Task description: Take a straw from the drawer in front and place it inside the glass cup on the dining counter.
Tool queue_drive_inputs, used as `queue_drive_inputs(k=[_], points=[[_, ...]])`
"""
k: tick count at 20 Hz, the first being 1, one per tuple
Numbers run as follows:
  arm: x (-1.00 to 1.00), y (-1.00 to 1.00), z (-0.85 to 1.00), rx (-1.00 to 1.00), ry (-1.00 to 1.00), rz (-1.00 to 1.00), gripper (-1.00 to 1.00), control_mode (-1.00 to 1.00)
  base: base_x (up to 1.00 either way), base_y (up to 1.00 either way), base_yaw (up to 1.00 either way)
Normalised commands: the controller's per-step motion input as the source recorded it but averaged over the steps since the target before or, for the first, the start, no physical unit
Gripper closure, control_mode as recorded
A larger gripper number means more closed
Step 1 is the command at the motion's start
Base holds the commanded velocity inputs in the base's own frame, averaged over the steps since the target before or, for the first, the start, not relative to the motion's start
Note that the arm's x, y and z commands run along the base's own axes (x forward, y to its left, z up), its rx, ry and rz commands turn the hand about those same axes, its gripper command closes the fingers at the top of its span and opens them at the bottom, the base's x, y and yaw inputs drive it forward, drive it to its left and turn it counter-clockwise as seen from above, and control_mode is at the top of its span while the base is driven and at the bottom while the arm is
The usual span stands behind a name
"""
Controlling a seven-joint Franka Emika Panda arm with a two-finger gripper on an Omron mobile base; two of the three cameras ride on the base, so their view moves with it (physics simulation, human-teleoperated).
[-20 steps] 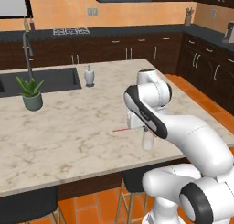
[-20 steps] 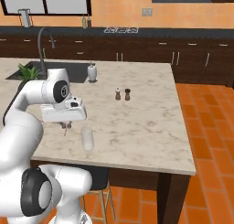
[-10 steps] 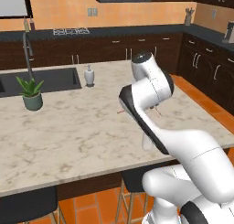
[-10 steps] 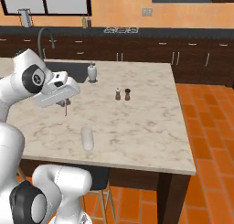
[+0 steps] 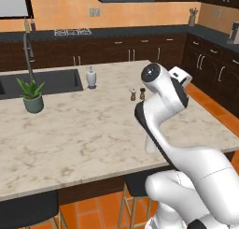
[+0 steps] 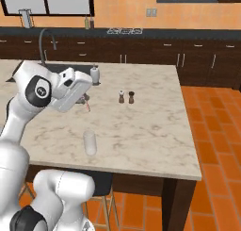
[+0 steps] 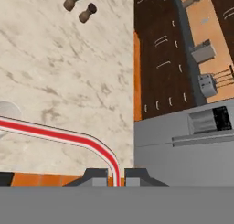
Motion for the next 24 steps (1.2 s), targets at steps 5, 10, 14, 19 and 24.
queue_drive_inputs(k=[5, 10, 14, 19, 24], points=[[0.03, -0.32, 0.00, -0.26, 0.03, 0.13, 1.00, -1.00, 0.00, 0.00, 0.00], [0.17, -0.13, -0.04, -0.22, 0.21, 0.11, 1.00, -1.00, 0.00, 0.00, 0.00], [0.36, -0.01, -0.06, -0.18, 0.30, 0.08, 1.00, -1.00, 0.00, 0.00, 0.00], [0.34, 0.00, -0.01, -0.17, 0.20, 0.04, 1.00, -1.00, 0.00, 0.00, 0.00], [0.00, 0.00, 0.00, -0.10, 0.08, 0.00, 1.00, -1.00, 0.00, 0.00, 0.00]])
